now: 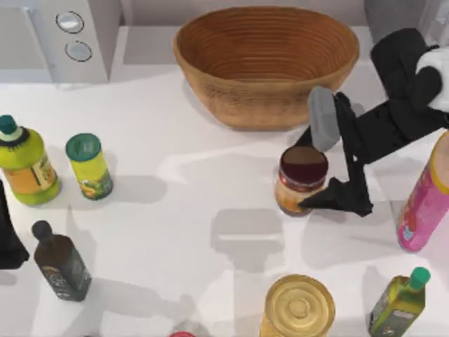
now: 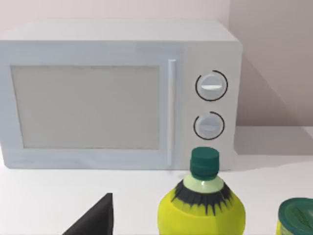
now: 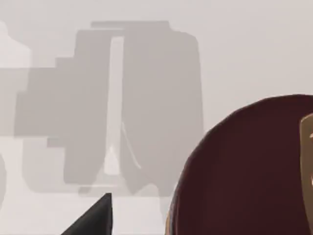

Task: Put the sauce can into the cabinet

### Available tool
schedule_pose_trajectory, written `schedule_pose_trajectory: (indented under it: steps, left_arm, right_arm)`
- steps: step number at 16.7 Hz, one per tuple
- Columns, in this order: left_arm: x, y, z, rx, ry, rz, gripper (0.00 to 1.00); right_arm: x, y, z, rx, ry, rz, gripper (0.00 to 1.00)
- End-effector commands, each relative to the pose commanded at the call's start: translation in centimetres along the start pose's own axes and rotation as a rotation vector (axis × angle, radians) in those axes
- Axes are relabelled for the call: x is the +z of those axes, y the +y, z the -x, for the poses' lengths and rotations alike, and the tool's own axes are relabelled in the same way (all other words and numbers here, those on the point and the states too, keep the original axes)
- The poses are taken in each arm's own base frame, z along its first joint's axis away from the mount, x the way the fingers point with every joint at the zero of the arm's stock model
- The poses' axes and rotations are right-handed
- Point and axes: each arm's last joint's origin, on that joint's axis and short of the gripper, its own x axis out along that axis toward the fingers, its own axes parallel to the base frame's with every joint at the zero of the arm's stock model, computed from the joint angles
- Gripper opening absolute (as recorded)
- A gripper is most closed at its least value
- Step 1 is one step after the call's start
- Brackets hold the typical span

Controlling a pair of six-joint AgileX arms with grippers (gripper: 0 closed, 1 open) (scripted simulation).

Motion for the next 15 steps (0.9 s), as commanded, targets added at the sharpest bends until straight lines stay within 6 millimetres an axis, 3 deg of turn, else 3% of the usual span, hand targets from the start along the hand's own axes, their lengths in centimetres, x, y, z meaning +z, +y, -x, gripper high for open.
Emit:
schedule_pose_trajectory:
  steps: [3,6,10,14,15]
  left_arm:
    - [0.0,0.0,0.0,0.000,0.000,0.000,1.00]
    - [0.0,0.0,0.0,0.000,0.000,0.000,1.00]
    - [0.0,0.0,0.0,0.000,0.000,0.000,1.00]
    - [0.0,0.0,0.0,0.000,0.000,0.000,1.00]
    - [0.0,0.0,0.0,0.000,0.000,0.000,1.00]
  right_arm:
    - [1.0,0.1,-2.1,-0.001,-0.004,-0.002,1.00]
    - [0.4,0.1,-3.6,-0.001,-0.007,0.002,1.00]
    - [-1.9,-0.3,-4.1,0.000,-0.006,0.001,1.00]
    - [-1.9,-0.3,-4.1,0.000,-0.006,0.001,1.00]
    - [-1.9,-0.3,-4.1,0.000,-0.006,0.001,0.92]
